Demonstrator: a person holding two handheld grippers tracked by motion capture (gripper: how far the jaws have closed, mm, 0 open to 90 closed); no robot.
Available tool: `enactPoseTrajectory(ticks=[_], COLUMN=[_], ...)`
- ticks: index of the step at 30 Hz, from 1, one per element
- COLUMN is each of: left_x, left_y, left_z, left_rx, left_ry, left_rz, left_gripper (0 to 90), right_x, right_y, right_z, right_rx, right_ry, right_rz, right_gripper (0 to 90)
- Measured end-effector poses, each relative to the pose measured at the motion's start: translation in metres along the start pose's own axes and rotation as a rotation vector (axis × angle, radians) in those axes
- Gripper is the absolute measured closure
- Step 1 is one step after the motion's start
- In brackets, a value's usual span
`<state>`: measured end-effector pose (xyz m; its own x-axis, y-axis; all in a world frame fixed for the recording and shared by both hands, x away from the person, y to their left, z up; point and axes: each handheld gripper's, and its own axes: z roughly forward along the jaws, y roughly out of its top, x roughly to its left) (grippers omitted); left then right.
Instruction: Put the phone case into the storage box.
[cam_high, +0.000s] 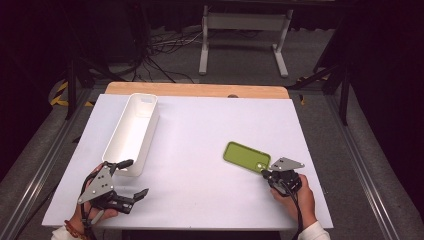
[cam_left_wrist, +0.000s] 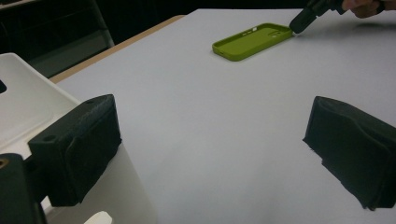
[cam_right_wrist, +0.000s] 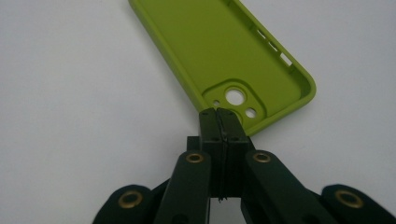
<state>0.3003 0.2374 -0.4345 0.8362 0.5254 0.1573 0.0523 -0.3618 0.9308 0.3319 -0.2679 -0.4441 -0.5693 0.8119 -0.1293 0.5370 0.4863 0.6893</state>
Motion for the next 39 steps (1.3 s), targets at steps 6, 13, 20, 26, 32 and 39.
enactPoseTrajectory(ticks=[6, 13, 20, 26, 32, 39], left_x=[0.000, -0.001, -0.001, -0.001, 0.002, 0.004], left_y=[0.000, 0.000, 0.001, 0.006, 0.006, 0.007], left_z=[0.001, 0.003, 0.003, -0.003, -0.005, -0.006], left_rx=[0.000, 0.005, 0.001, -0.028, -0.033, -0.034], left_ry=[-0.002, -0.008, -0.011, 0.001, 0.009, 0.019], left_rz=[0.000, 0.000, 0.000, 0.002, -0.003, 0.008], left_gripper=[4.3, 4.4, 4.4, 4.3, 4.3, 4.2], right_x=[-0.008, -0.023, -0.034, -0.039, -0.042, -0.046], right_y=[0.005, 0.013, 0.021, 0.030, 0.042, 0.053], right_z=[0.006, 0.017, 0.028, 0.036, 0.045, 0.057], right_rx=[0.004, 0.001, -0.003, 0.003, -0.006, -0.008], right_ry=[-0.032, -0.033, -0.057, -0.066, -0.080, -0.091], right_rz=[0.005, 0.007, 0.009, -0.002, -0.003, 0.007], right_gripper=[90.0, 90.0, 90.0, 90.0, 90.0, 90.0])
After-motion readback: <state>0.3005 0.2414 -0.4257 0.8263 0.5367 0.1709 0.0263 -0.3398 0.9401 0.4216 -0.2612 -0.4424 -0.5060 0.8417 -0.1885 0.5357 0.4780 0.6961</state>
